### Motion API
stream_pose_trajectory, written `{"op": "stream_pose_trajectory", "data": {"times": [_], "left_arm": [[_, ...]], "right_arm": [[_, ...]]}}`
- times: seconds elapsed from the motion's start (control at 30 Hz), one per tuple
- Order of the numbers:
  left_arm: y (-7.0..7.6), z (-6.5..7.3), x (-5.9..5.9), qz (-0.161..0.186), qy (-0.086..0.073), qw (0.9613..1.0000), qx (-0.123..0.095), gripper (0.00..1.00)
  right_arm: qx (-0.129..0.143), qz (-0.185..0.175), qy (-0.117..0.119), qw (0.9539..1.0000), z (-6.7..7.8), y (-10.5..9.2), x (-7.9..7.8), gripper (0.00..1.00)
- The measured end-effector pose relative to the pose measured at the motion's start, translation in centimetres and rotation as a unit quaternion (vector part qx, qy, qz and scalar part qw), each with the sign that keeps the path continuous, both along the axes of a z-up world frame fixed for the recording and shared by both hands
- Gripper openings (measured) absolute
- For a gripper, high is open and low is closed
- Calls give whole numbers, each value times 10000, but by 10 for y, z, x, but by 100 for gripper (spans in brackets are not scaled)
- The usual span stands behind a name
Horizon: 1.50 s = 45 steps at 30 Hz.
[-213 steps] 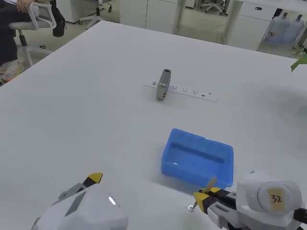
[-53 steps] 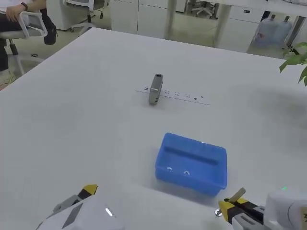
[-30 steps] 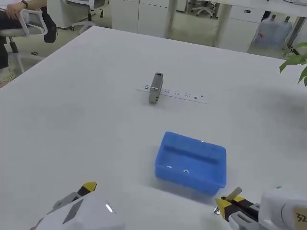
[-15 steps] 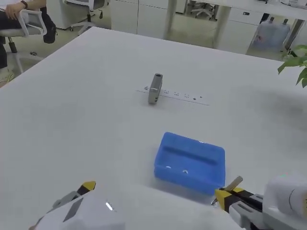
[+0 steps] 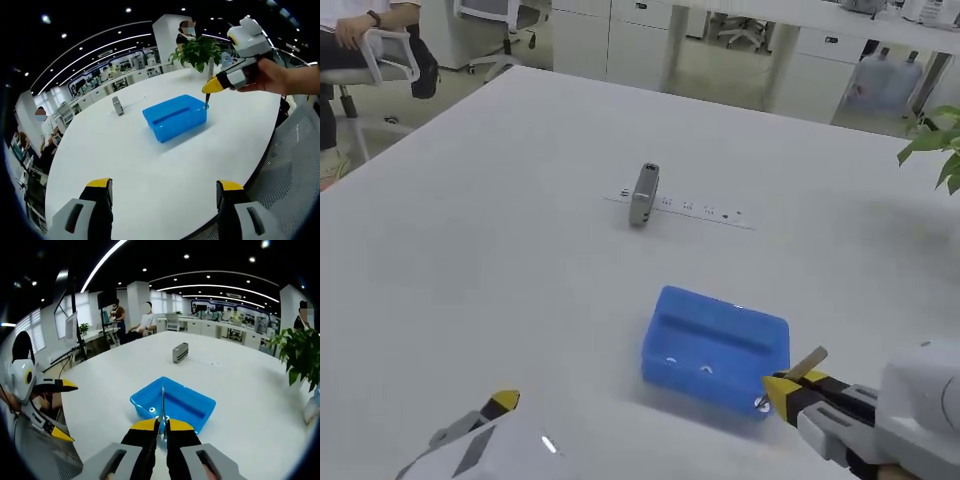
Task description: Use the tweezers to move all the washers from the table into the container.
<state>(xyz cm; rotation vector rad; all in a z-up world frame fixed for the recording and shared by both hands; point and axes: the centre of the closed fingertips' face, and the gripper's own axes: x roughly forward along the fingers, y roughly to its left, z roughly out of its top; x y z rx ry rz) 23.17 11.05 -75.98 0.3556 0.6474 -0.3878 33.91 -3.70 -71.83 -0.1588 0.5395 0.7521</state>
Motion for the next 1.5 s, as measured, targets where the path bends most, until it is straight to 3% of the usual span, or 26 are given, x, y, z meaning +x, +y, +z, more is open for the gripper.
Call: {"op": "stream_pose_trajectory", "data": {"times": [0.23,0.4,0.87,0.93,1.0,1.07,1.3,1.5], "left_arm": [[0,0,0,-15,7,10000,1,88],[0,-1,0,-12,23,10000,20,87],[2,-2,0,65,36,10000,44,87],[5,-5,0,57,60,9997,239,86],[4,-4,0,54,29,9997,226,85],[3,-3,1,64,30,9999,145,86],[4,-4,0,69,89,9998,167,84],[5,-3,1,107,69,9998,122,81]], "right_arm": [[42,-30,-67,10000,2,3,22,3],[6,-61,65,10000,-15,6,32,3],[-139,-143,448,9988,-55,11,40,3],[-147,-157,500,9985,-60,11,41,3],[-161,-164,537,9983,-63,12,41,3],[-90,-212,557,9982,-62,11,43,3],[81,-312,697,9971,-65,11,47,3],[51,-243,703,9972,-64,12,47,4]]}}
